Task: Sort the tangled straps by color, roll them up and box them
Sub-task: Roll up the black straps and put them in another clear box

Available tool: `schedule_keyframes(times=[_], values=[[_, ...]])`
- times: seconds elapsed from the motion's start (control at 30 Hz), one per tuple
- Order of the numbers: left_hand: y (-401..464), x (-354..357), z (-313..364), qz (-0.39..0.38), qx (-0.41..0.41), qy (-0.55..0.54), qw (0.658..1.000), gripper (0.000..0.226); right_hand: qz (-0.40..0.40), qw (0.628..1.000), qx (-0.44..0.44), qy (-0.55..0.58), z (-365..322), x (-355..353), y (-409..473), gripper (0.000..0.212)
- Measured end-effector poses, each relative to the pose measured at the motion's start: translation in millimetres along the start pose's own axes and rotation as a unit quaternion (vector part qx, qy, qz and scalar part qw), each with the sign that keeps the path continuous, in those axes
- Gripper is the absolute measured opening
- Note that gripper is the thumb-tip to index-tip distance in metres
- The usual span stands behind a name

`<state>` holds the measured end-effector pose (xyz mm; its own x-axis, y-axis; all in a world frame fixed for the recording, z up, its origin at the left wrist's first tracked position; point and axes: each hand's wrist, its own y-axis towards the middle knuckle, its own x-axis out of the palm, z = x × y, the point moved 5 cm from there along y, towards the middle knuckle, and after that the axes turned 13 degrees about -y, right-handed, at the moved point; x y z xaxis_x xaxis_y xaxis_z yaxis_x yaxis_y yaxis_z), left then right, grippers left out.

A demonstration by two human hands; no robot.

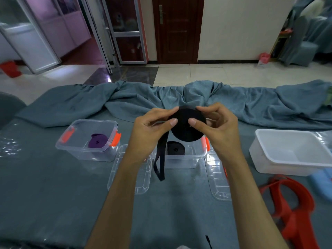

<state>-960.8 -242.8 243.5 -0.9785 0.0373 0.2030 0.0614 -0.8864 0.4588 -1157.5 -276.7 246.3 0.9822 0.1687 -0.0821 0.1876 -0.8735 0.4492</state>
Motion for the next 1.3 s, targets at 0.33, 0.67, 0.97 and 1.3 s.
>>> schedule_keyframes(times=[0.33, 0.67, 0.97, 1.3], values=[[-6, -5, 0, 0.036, 0.008, 0.026, 0.999, 0.022, -0.053, 0.996, -0.037, -0.061, -2, 0, 1, 0.031], [-5, -4, 4, 0.009, -0.018, 0.034, 0.999, 0.027, -0.062, 0.997, -0.018, -0.029, -1, 0, 0, 0.033], [-5, -2, 6, 0.070, 0.031, 0.011, 0.997, 0.023, -0.095, 0.994, -0.002, -0.057, 8, 5, -3, 0.037], [-5, -4, 0, 0.009, -0.039, 0.043, 0.998, 0.033, -0.094, 0.994, 0.047, -0.012, 18, -3, -6, 0.033]])
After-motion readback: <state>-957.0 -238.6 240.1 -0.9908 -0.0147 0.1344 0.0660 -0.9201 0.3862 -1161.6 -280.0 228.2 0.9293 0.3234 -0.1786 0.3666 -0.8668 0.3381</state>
